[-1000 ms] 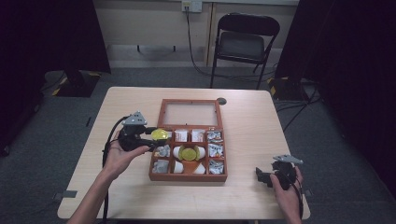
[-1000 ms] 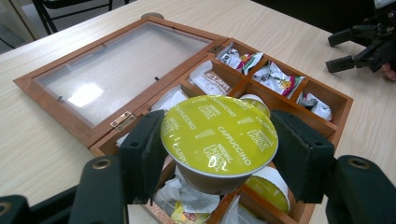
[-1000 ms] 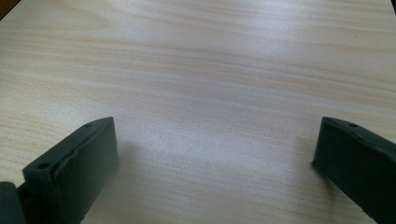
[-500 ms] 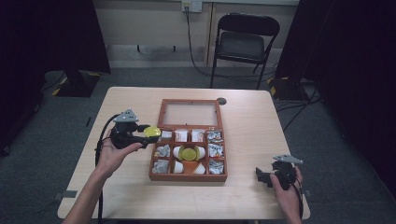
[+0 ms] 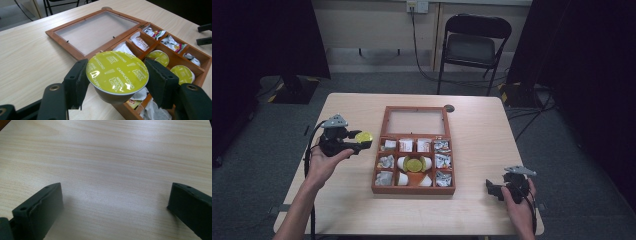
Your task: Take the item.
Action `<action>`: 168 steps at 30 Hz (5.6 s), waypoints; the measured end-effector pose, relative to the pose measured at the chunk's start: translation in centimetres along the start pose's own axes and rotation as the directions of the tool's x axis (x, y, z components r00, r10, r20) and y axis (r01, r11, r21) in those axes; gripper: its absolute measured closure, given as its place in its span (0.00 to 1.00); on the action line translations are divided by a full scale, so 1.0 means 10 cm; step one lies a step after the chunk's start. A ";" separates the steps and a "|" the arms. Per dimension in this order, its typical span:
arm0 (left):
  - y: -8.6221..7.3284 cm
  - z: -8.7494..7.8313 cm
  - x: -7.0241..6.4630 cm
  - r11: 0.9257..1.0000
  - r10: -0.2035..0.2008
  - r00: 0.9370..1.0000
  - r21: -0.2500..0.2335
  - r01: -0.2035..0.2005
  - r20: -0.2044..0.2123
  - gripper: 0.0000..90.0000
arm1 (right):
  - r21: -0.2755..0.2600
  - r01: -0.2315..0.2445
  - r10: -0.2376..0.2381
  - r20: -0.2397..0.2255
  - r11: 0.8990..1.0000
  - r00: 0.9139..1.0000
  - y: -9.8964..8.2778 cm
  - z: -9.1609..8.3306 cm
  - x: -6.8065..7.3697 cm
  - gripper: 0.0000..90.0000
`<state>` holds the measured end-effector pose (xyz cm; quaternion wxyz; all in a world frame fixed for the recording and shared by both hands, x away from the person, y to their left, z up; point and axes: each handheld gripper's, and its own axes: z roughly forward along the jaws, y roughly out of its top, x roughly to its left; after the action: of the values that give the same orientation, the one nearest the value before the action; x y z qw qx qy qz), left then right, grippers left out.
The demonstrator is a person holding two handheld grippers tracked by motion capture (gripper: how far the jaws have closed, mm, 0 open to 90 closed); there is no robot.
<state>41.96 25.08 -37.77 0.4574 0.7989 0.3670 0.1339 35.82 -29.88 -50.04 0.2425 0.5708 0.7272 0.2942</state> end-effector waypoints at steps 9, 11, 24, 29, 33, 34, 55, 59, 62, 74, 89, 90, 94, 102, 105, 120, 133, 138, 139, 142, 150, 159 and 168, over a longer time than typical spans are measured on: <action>-0.05 0.00 0.08 1.000 -0.012 0.999 0.004 0.012 -0.033 0.42 | 0.000 0.000 0.000 0.000 1.000 1.000 0.00 0.00 0.00 0.00; -0.07 0.02 0.11 1.000 -0.012 0.999 0.015 0.013 -0.045 0.42 | 0.000 0.000 0.000 0.000 1.000 1.000 0.00 0.00 0.00 0.00; -0.25 0.14 0.26 0.999 -0.037 0.994 0.031 0.040 -0.101 0.42 | 0.000 0.000 0.000 0.000 1.000 1.000 0.00 0.00 0.00 0.00; -0.31 0.22 0.29 0.997 -0.016 0.991 0.076 0.026 -0.136 0.42 | 0.000 0.000 0.000 0.000 1.000 1.000 0.00 0.00 0.00 0.00; -0.38 0.26 0.34 0.995 -0.032 0.989 0.085 0.045 -0.146 0.42 | 0.000 0.000 0.000 0.000 1.000 1.000 0.00 0.00 0.00 0.00; -0.40 0.29 0.35 0.994 -0.037 0.987 0.096 0.052 -0.154 0.42 | 0.000 0.000 0.000 0.000 1.000 1.000 0.00 0.00 0.00 0.00; -0.62 0.65 0.38 0.976 -0.064 0.988 0.200 0.091 -0.137 0.42 | 0.000 0.000 0.000 0.000 1.000 1.000 0.00 0.00 0.00 0.00; -0.63 0.67 0.38 0.974 -0.055 0.989 0.209 0.083 -0.137 0.42 | 0.000 0.000 0.000 0.000 1.000 1.000 0.00 0.00 0.00 0.00; -0.65 0.68 0.40 0.970 -0.073 0.989 0.221 0.101 -0.130 0.42 | 0.000 0.000 0.000 0.000 1.000 1.000 0.00 0.00 0.00 0.00; -0.65 0.70 0.41 0.966 -0.089 0.986 0.228 0.119 -0.139 0.33 | 0.000 0.000 0.000 0.000 1.000 1.000 0.00 0.00 0.00 0.00; -0.61 0.60 0.40 0.975 -0.092 0.988 0.190 0.114 -0.120 0.21 | 0.000 0.000 0.000 0.000 1.000 1.000 0.00 0.00 0.00 0.00; -0.60 0.57 0.40 0.978 -0.092 0.989 0.176 0.112 -0.116 0.20 | 0.000 0.000 0.000 0.000 1.000 1.000 0.00 0.00 0.00 0.00; -0.58 0.52 0.40 0.981 -0.094 0.989 0.157 0.111 -0.115 0.20 | 0.000 0.000 0.000 0.000 1.000 1.000 0.00 0.00 0.00 0.00; -0.58 0.44 0.40 0.984 -0.104 0.988 0.134 0.119 -0.113 0.20 | 0.000 0.000 0.000 -0.001 1.000 1.000 0.00 0.00 0.00 0.00; -0.58 0.38 0.41 0.985 -0.105 0.988 0.123 0.119 -0.114 0.20 | 0.000 0.000 0.000 0.000 1.000 1.000 0.00 0.00 0.00 0.00; -0.62 0.05 0.41 0.989 -0.113 0.983 0.081 0.126 -0.145 0.20 | 0.001 -0.001 0.001 -0.001 1.000 1.000 0.00 0.00 0.00 0.00; -0.67 -0.16 0.43 0.990 -0.126 0.977 0.035 0.134 -0.173 0.20 | 0.002 -0.002 0.002 0.001 1.000 1.000 0.01 0.00 0.00 0.00; -0.72 -0.20 0.46 0.989 -0.133 0.976 0.041 0.142 -0.172 0.20 | 0.002 -0.001 0.001 0.001 1.000 1.000 0.01 0.00 0.00 0.00; -0.72 -0.20 0.46 0.989 -0.133 0.976 0.041 0.142 -0.172 0.20 | 0.002 -0.001 0.001 0.001 1.000 1.000 0.01 0.00 0.00 0.00; -0.74 -0.25 0.48 0.989 -0.130 0.974 0.041 0.140 -0.185 0.20 | 0.002 -0.002 0.002 0.001 1.000 1.000 0.01 0.00 0.00 0.00; -0.87 -0.35 0.60 0.982 -0.170 0.950 0.034 0.185 -0.263 0.21 | 0.002 -0.002 0.002 0.001 1.000 1.000 0.01 0.00 0.00 0.00; -0.98 -0.28 0.68 0.979 -0.158 0.932 0.072 0.191 -0.326 0.21 | 0.002 -0.002 0.002 0.001 1.000 1.000 0.01 0.00 0.00 0.00; -1.22 -0.15 0.79 0.967 -0.175 0.910 0.107 0.230 -0.376 0.21 | 0.002 -0.002 0.002 0.001 1.000 1.000 0.01 0.00 0.00 0.00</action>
<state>40.96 35.50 -48.01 0.3323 0.7495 0.5353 0.2031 35.89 -29.86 -50.03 0.2421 0.5717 0.7269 0.2936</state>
